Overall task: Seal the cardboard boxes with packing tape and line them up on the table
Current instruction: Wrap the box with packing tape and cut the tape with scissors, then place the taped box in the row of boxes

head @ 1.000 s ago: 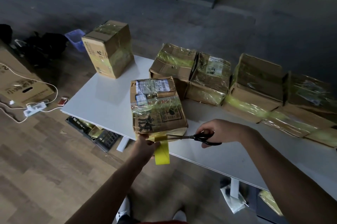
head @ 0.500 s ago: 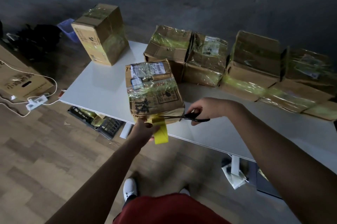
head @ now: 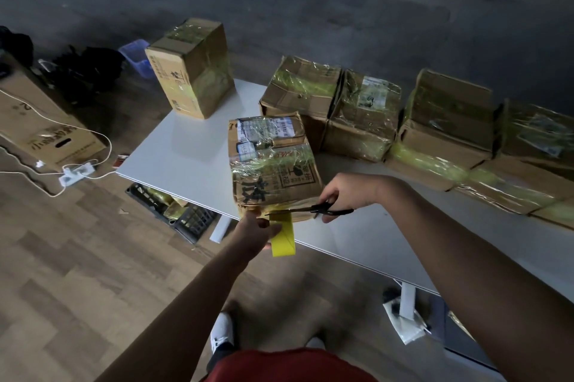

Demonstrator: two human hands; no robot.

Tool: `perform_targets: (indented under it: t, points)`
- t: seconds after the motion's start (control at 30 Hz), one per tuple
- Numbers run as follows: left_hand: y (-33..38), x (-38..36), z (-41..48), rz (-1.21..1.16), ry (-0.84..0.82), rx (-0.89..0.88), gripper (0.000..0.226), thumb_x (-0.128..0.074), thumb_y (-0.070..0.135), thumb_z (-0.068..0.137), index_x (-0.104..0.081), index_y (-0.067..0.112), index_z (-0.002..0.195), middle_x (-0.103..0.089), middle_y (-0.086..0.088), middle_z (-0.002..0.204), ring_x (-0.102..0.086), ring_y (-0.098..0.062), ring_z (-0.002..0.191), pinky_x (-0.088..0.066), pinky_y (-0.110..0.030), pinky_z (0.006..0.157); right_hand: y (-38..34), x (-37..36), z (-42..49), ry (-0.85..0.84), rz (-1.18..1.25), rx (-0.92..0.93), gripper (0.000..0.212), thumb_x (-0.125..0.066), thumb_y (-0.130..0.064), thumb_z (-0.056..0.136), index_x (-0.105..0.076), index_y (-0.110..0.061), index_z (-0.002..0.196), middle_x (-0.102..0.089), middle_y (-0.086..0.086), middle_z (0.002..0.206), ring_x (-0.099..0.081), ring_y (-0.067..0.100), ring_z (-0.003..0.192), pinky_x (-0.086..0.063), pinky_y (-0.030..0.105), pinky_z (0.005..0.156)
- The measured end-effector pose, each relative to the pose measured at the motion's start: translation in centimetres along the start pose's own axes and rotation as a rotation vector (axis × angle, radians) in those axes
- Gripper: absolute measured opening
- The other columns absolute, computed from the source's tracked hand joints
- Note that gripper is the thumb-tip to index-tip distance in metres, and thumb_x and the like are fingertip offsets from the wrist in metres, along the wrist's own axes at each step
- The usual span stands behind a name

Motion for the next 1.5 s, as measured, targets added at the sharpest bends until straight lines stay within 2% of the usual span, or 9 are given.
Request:
perform_targets:
  t: [0.1, 0.27, 0.47, 0.77, 0.93, 1.03, 1.27, 1.37, 1.5]
  points:
    - [0.0, 0.0, 0.0, 0.011, -0.002, 0.000, 0.039, -0.070, 0.007, 0.085, -0.051, -0.001, 0.118, -0.065, -0.022, 0.105, -0.066, -0.031, 0.088, -0.057, -0.034, 0.065, -0.1, 0.1, 0.2, -0.016, 0.011, -0.006, 0.023, -0.078, -0.041, 0.072, -0.075, -0.032, 0.093, -0.071, 0.006, 0.087, -0.054, 0.010, 0.066, -0.042, 0.030, 0.061]
    - [0.0, 0.0, 0.0, 0.018, -0.023, 0.002, 0.042, -0.069, 0.009, 0.086, -0.049, 0.001, 0.122, -0.065, -0.020, 0.105, -0.066, -0.028, 0.086, -0.054, -0.027, 0.058, 0.0, 0.2, 0.2, -0.014, 0.022, -0.016, 0.023, -0.078, -0.042, 0.072, -0.075, -0.032, 0.093, -0.071, 0.004, 0.088, -0.054, 0.008, 0.065, -0.042, 0.028, 0.059]
    - [0.2, 0.1, -0.1, 0.033, -0.038, 0.014, 0.047, -0.070, 0.011, 0.086, -0.046, 0.003, 0.126, -0.064, -0.018, 0.109, -0.066, -0.030, 0.092, -0.058, -0.033, 0.066, 0.3, 0.3, 0.2, -0.030, 0.046, -0.005, 0.026, -0.078, -0.036, 0.074, -0.074, -0.030, 0.099, -0.072, 0.004, 0.089, -0.058, 0.009, 0.067, -0.045, 0.029, 0.062]
    - [0.5, 0.1, -0.4, 0.010, -0.050, 0.034, 0.050, -0.069, 0.007, 0.086, -0.044, 0.000, 0.128, -0.063, -0.019, 0.110, -0.066, -0.035, 0.094, -0.058, -0.047, 0.078, 0.3, 0.4, 0.1, -0.067, 0.060, -0.016, 0.024, -0.074, -0.024, 0.082, -0.072, -0.025, 0.106, -0.070, -0.014, 0.070, -0.057, 0.003, 0.060, -0.038, 0.018, 0.050]
    - [0.4, -0.1, -1.1, 0.017, -0.061, 0.028, 0.060, -0.066, 0.001, 0.087, -0.033, 0.000, 0.138, -0.056, -0.005, 0.093, -0.057, -0.024, 0.084, -0.049, -0.029, 0.066, 0.4, 0.1, -0.4, -0.091, 0.035, -0.035, 0.023, -0.066, -0.021, 0.088, -0.069, -0.027, 0.110, -0.073, -0.014, 0.081, -0.059, 0.002, 0.064, -0.038, 0.019, 0.052]
    - [0.2, -0.1, -1.2, 0.045, -0.061, 0.027, 0.065, -0.067, 0.004, 0.087, -0.031, 0.002, 0.142, -0.055, -0.008, 0.103, -0.057, -0.022, 0.087, -0.048, -0.025, 0.066, 0.8, -0.1, -0.8, -0.067, 0.059, -0.023, 0.027, -0.073, -0.024, 0.084, -0.068, -0.029, 0.110, -0.072, -0.012, 0.081, -0.061, 0.002, 0.065, -0.044, 0.020, 0.056]
    - [1.3, -2.6, -1.2, 0.048, -0.112, 0.004, 0.014, -0.063, 0.006, 0.090, -0.060, 0.010, 0.102, -0.063, -0.007, 0.093, -0.057, -0.016, 0.080, -0.048, -0.023, 0.066, 4.5, -0.8, -3.9, 0.027, 0.216, -0.081, 0.034, -0.079, -0.036, 0.077, -0.065, -0.036, 0.108, -0.073, -0.007, 0.088, -0.065, 0.007, 0.075, -0.050, 0.025, 0.071]
    - [1.8, -5.5, -0.6, -0.009, -0.177, 0.017, 0.015, -0.058, 0.002, 0.091, -0.063, 0.005, 0.105, -0.065, -0.007, 0.087, -0.058, -0.019, 0.077, -0.046, -0.034, 0.073, 6.7, -1.6, -6.3, 0.070, 0.252, -0.142, 0.041, -0.081, -0.042, 0.071, -0.065, -0.036, 0.109, -0.071, -0.013, 0.091, -0.067, 0.008, 0.085, -0.051, 0.027, 0.080]
    - [2.9, -10.2, 0.4, -0.123, -0.243, 0.088, 0.020, -0.052, -0.003, 0.093, -0.061, 0.003, 0.110, -0.060, -0.007, 0.084, -0.053, -0.017, 0.070, -0.042, -0.025, 0.060, 10.8, -3.6, -9.8, 0.211, 0.436, -0.258, 0.040, -0.081, -0.036, 0.073, -0.063, -0.030, 0.108, -0.070, -0.008, 0.092, -0.068, 0.016, 0.090, -0.051, 0.027, 0.078]
Point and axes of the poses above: each hand's wrist, its own z-axis towards the middle knuckle, its own x-axis out of the back of the hand, y = z × x, the point moved 3 cm from there along z, towards the middle knuckle
